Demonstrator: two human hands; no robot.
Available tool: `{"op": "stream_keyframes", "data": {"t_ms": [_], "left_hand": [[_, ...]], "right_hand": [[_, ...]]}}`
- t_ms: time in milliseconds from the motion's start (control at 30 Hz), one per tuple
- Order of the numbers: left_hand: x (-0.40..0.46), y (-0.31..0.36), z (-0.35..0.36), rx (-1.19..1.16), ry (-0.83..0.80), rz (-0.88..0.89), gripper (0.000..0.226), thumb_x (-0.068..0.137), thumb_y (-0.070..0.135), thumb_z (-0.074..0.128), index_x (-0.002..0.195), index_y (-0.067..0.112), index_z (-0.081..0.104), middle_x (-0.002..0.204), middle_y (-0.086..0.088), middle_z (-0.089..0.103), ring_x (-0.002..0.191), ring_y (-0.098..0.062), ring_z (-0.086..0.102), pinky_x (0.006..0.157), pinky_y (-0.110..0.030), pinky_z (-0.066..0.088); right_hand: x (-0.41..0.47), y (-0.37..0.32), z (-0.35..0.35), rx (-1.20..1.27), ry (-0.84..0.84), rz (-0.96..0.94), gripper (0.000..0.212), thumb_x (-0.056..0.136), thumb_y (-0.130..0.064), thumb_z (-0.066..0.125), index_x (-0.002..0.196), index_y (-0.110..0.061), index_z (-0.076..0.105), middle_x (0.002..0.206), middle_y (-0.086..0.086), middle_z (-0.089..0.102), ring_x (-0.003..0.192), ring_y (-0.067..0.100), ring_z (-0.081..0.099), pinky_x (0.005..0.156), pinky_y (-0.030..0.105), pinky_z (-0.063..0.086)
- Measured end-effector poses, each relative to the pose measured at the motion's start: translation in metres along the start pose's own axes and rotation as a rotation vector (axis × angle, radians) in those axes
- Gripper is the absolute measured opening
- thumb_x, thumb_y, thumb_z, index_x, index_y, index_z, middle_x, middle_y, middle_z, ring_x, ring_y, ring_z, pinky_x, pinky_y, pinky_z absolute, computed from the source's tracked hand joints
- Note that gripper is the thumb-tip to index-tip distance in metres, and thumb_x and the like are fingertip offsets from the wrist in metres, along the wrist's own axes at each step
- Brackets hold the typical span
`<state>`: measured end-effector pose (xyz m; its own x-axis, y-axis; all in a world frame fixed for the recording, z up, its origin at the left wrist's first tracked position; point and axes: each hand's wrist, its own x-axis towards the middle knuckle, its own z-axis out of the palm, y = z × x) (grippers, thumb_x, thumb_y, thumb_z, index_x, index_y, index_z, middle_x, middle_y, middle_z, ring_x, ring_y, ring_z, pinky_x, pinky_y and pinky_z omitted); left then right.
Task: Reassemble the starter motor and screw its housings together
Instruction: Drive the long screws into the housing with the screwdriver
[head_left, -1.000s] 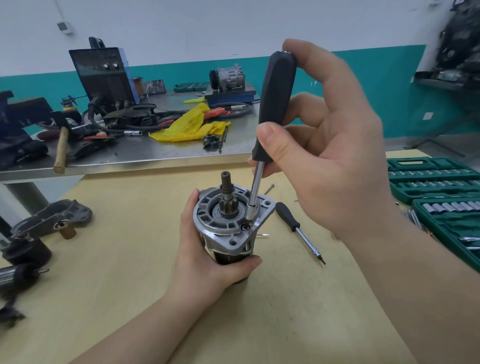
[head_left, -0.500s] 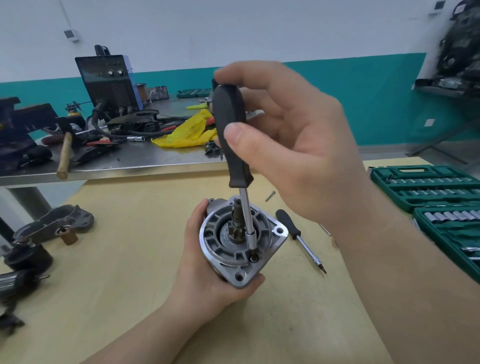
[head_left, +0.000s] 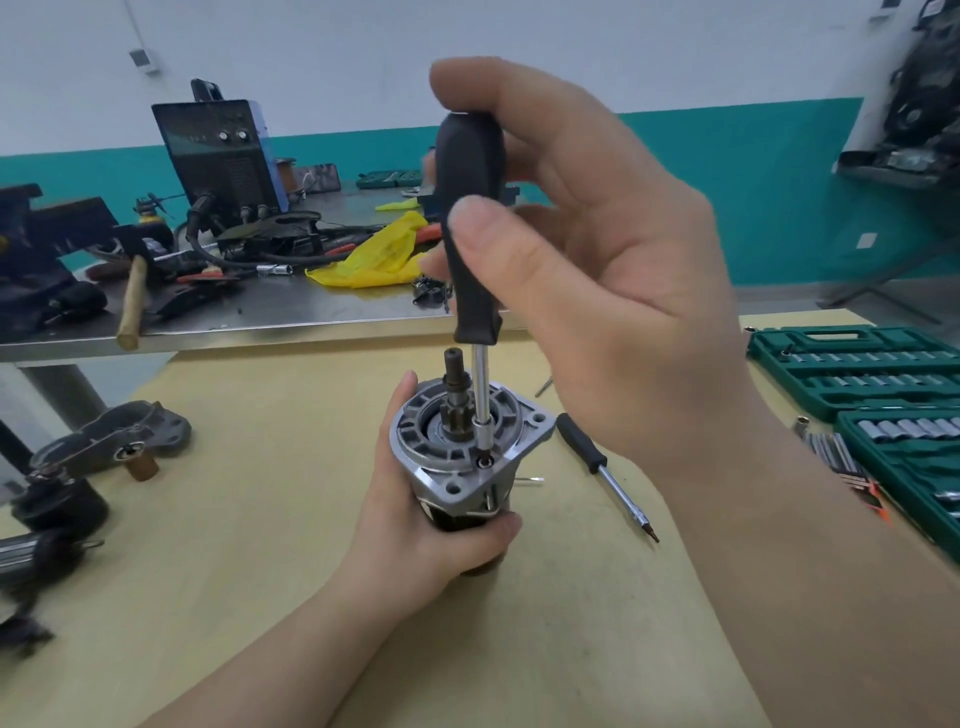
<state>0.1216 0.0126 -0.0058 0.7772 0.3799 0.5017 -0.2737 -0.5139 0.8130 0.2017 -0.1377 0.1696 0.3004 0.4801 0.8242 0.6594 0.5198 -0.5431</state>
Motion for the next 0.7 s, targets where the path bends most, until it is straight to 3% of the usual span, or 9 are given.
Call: {"op": "stream_keyframes", "data": {"t_ms": [33,100,300,467,567,700], "left_hand": [[0.0,0.001,0.0,-0.023,0.014,-0.004,0.131,0.062,0.025,0.099,0.159,0.053,0.015,0.148,0.024,0.056,0.141,0.003,0.051,0.107,-0.005,0.038],[0.001,0.001,0.0,-0.069,0.047,-0.025,0.122,0.061,0.033,0.095,0.158,0.054,0.024,0.149,0.025,0.056,0.141,0.0,0.053,0.108,-0.011,0.043],[0.002,0.0,0.0,-0.094,0.065,-0.03,0.116,0.058,0.033,0.097,0.153,0.055,0.035,0.147,0.022,0.06,0.134,-0.001,0.06,0.096,-0.009,0.05],[-0.001,0.005,0.0,-0.046,0.075,0.012,0.113,0.057,0.033,0.097,0.15,0.056,0.038,0.145,0.023,0.06,0.133,0.0,0.06,0.098,-0.008,0.048],[-0.002,0.008,0.001,-0.015,0.07,0.032,0.113,0.056,0.033,0.097,0.15,0.054,0.038,0.144,0.024,0.06,0.134,0.0,0.059,0.1,-0.007,0.047],[-0.004,0.008,0.003,-0.019,0.079,0.037,0.113,0.056,0.032,0.097,0.149,0.057,0.038,0.142,0.023,0.061,0.132,0.0,0.061,0.098,-0.008,0.048]], "right_hand": [[0.0,0.0,0.0,0.016,-0.026,0.008,0.039,0.107,-0.002,0.054,0.142,-0.019,0.052,0.11,0.004,0.068,0.09,0.041,0.066,0.079,0.05,0.064],[0.001,-0.002,0.001,-0.014,-0.048,0.005,0.042,0.107,-0.002,0.053,0.142,-0.024,0.046,0.108,0.001,0.068,0.09,0.032,0.07,0.082,0.038,0.065],[0.013,0.003,0.013,-0.128,0.094,-0.005,0.043,0.095,-0.011,0.076,0.132,-0.022,0.057,0.084,-0.02,0.059,0.077,0.014,0.066,0.074,0.04,0.062],[0.019,0.013,0.012,-0.092,0.125,0.129,0.038,0.099,-0.013,0.07,0.136,-0.019,0.062,0.088,-0.009,0.067,0.076,0.017,0.071,0.071,0.044,0.065],[0.019,0.009,0.007,0.0,0.076,0.194,0.041,0.099,-0.003,0.067,0.138,-0.015,0.061,0.099,0.002,0.072,0.076,0.02,0.077,0.071,0.035,0.066],[0.016,0.003,0.01,-0.344,0.165,0.086,0.047,0.089,-0.019,0.081,0.132,-0.024,0.063,0.085,-0.013,0.064,0.073,0.014,0.072,0.068,0.035,0.062]]}}
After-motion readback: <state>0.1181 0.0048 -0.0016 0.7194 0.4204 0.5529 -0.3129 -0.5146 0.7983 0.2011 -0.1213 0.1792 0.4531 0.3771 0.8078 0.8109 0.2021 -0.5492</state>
